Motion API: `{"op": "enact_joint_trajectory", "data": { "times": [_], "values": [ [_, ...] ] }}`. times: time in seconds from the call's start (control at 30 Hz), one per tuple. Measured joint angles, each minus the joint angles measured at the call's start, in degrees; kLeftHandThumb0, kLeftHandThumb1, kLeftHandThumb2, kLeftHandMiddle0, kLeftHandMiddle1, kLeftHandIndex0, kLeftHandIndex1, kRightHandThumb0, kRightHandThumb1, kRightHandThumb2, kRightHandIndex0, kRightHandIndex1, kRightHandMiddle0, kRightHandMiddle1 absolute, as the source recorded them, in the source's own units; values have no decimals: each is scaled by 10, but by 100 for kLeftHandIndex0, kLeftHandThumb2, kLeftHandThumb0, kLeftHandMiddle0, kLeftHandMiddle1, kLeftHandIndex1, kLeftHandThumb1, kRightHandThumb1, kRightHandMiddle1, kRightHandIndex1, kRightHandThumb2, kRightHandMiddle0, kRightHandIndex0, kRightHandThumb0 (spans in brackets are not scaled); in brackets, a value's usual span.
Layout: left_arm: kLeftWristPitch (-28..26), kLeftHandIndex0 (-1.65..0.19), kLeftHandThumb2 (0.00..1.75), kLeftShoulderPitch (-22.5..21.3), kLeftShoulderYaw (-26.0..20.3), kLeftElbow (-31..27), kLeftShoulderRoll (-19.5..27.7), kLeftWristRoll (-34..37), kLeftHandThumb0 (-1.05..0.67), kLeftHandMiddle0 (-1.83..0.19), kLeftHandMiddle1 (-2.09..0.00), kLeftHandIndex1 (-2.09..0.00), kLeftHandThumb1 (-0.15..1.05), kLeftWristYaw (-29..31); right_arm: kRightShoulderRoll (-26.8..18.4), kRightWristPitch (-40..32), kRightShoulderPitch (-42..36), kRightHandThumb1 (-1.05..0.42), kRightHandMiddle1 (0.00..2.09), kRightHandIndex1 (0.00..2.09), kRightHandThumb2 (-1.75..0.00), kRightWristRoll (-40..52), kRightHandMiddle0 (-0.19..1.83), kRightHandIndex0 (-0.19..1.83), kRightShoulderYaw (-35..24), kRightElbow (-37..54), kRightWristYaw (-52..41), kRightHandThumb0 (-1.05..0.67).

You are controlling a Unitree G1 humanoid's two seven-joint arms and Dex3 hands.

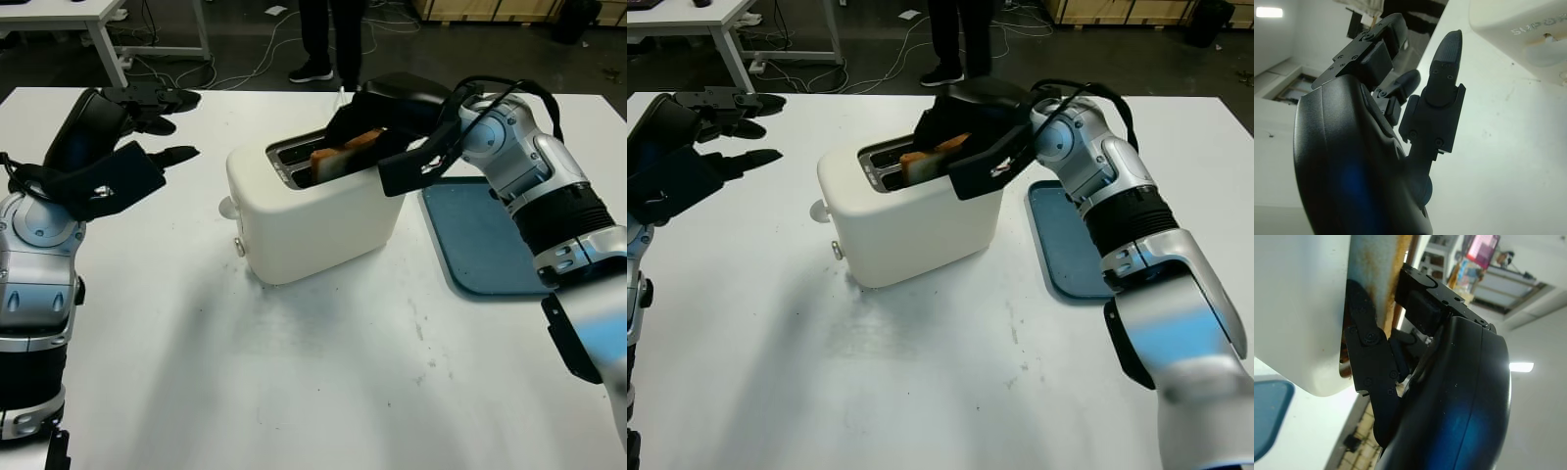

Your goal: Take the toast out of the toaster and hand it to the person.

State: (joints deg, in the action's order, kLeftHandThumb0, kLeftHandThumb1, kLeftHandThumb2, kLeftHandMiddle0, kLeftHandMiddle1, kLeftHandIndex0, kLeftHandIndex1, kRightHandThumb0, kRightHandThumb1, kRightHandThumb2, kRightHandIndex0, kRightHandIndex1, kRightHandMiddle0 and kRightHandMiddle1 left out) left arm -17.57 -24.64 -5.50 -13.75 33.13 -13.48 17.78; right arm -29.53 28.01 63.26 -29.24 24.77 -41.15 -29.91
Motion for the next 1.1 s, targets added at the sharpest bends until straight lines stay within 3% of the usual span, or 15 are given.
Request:
{"op": "enact_joint_trajectory", "data": {
  "times": [0.07, 0.1, 0.23, 0.33, 0.37, 0.4, 0.43, 0.5, 0.87, 1.1],
  "values": [
    [0, -71, 10, 0, 0, 0, 0, 1, -40, -41, -76, 0, 92, 0, -2, 10, 0, -92, 83, 157, -29, -13, 92, 95, 6, -1, 17, -56],
    [0, -70, 10, 0, 0, 0, 0, 1, -40, -40, -76, 0, 92, 0, -3, 14, -1, -92, 76, 140, -35, -19, 86, 96, 7, -1, 28, -56],
    [0, -71, 10, 0, 0, 0, 0, 2, -42, -41, -77, -1, 92, 0, -4, 31, -8, -92, 36, 112, -40, -43, 90, 104, 8, -1, 80, -55],
    [0, -71, 10, 0, 0, 0, 0, 2, -42, -41, -77, -1, 92, 0, -6, 43, -10, -92, 23, 131, -37, -64, 98, 102, 9, -1, 115, -52],
    [0, -71, 10, 0, 0, 0, 0, 2, -42, -41, -77, -1, 92, 0, -6, 44, -10, -92, 47, 149, -37, -68, 101, 98, 8, 0, 124, -49],
    [0, -71, 10, 0, 0, 0, 0, 2, -43, -41, -77, -1, 92, 0, -6, 44, -10, -92, 114, 164, -36, -73, 87, 98, 8, 0, 131, -46],
    [0, -71, 10, 0, 0, 0, 0, 2, -43, -41, -76, -1, 92, 0, -6, 44, -10, -92, 141, 169, -36, -77, 82, 99, 8, 0, 140, -45],
    [0, -71, 10, 0, 0, 0, 0, 2, -42, -41, -76, 0, 92, 0, -6, 46, -10, -92, 168, 173, -38, -78, 80, 101, 7, -5, 151, -42],
    [-1, -71, 9, 0, 0, -1, 0, 1, -41, -42, -76, -1, 92, 0, -11, 70, 15, -92, 175, 175, -40, -72, 64, 91, -30, -70, 200, -39],
    [-1, -70, 11, 0, 0, -1, 0, 1, -41, -41, -75, 0, 92, 0, -10, 84, 48, -92, 175, 175, -45, -13, 54, 83, -76, -138, 204, -41]
  ]
}}
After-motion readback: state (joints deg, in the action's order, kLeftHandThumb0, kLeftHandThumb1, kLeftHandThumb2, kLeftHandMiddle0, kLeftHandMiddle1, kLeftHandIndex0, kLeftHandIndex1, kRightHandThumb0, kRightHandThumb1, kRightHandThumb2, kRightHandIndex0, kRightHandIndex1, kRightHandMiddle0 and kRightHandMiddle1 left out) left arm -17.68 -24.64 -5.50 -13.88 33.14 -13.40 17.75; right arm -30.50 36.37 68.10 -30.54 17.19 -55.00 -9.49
